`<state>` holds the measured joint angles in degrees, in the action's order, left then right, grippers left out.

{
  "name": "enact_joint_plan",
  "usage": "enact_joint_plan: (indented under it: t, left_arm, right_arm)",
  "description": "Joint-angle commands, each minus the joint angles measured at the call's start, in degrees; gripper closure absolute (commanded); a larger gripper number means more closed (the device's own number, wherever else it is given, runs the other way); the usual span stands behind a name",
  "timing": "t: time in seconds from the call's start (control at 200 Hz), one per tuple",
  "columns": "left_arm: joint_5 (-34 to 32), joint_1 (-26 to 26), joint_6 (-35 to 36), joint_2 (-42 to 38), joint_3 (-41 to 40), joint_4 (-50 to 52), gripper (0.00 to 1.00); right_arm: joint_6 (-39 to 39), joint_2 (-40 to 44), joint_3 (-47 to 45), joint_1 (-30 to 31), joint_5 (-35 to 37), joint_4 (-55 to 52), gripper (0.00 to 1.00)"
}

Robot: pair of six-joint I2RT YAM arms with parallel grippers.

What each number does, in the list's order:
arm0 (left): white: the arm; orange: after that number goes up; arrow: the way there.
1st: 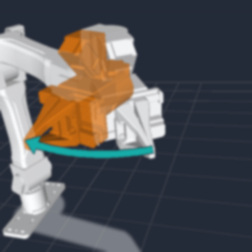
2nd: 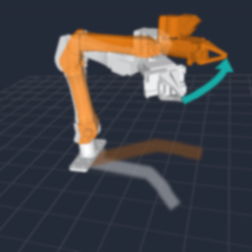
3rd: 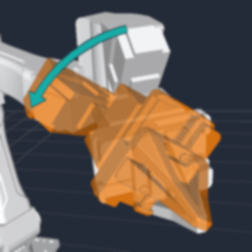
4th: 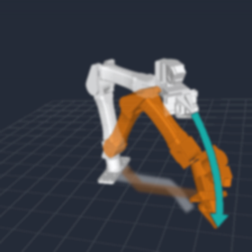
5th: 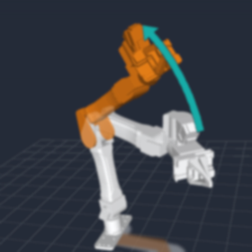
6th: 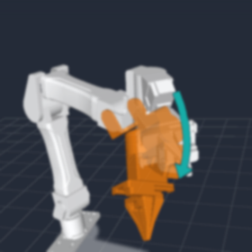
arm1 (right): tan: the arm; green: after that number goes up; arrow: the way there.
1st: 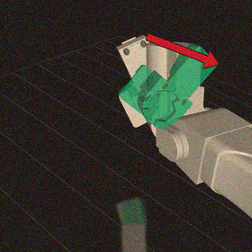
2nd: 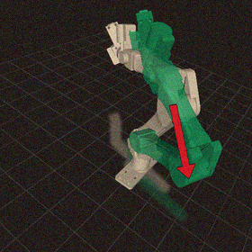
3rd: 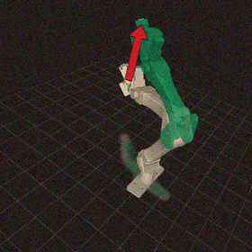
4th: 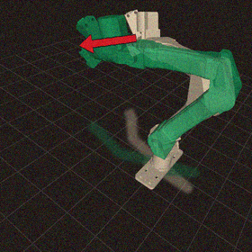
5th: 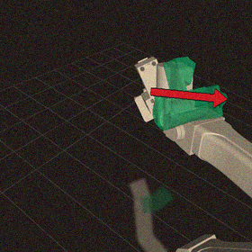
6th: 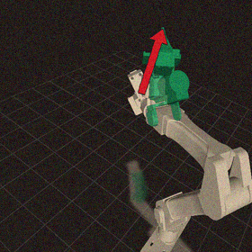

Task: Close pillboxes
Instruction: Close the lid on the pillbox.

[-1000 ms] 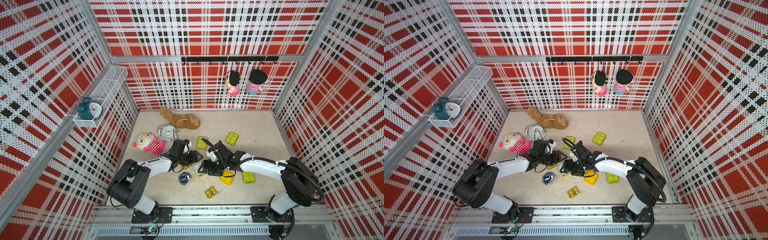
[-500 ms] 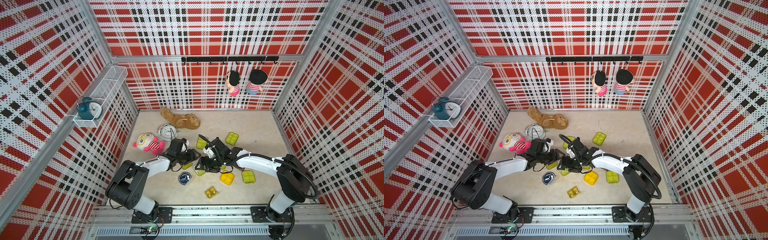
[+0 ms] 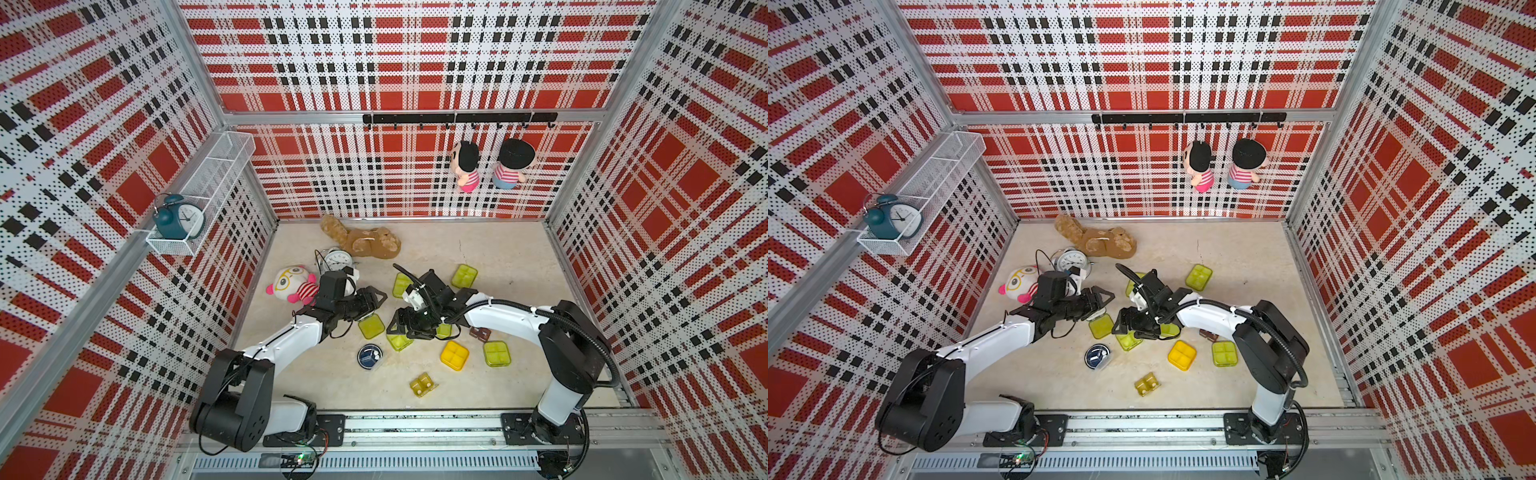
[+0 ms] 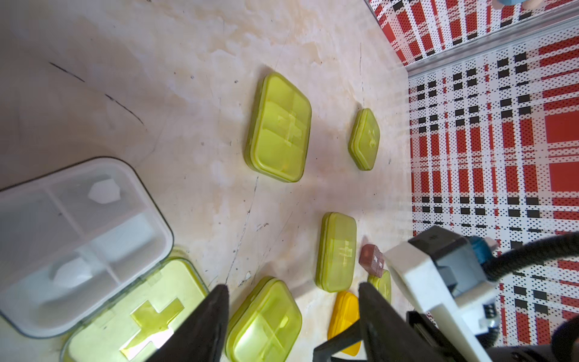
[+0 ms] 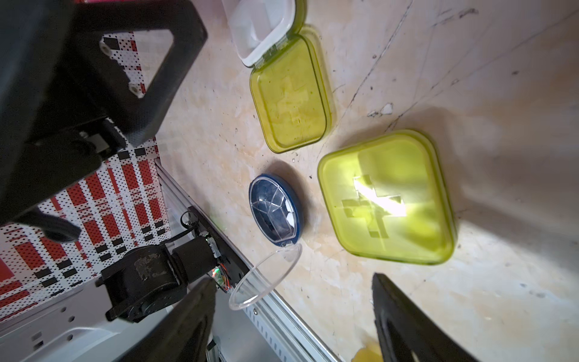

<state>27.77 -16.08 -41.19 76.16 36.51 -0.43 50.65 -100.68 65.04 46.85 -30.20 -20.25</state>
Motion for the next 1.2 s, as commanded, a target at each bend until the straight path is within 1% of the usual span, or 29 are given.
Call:
enact_joint_plan:
  t: [0.0, 0.12, 0.13, 0.145, 0.446, 0.696, 1.197]
  left_arm:
    - [-0.52, 1.21, 0.94, -2.58, -1.73, 2.05, 0.32]
    - [-0.45, 1.48, 1.11, -4.46, -2.97, 2.79, 0.32]
    - [-0.44, 2.89, 1.2, -4.56, -3.08, 2.91, 0.32]
    - [-0.37, 3.47, 1.2, -4.74, -3.23, 3.02, 0.32]
    - [0.68, 6.73, 2.69, -7.73, -5.38, 4.82, 0.32]
    - [1.9, 8.83, 4.63, -7.0, -5.09, 6.13, 0.32]
    - [3.04, 11.82, 8.14, -6.7, -4.08, 10.03, 0.32]
  right_arm:
    - [-1.05, -1.38, 1.61, -0.27, -0.91, -0.31, 0.19]
    - [-1.26, -2.36, 2.28, -0.23, -1.25, -0.34, 0.19]
    - [-1.19, -2.4, 2.29, -0.19, -1.31, -0.32, 0.19]
    - [-1.21, -2.49, 2.29, -0.26, -1.35, -0.32, 0.19]
    - [-0.2, -4.05, 1.89, -0.01, -2.11, 0.78, 0.19]
    - [0.37, -6.27, 3.31, 0.65, -2.21, 1.51, 0.18]
    - [1.39, -8.89, 1.7, 0.7, -0.66, 3.29, 0.18]
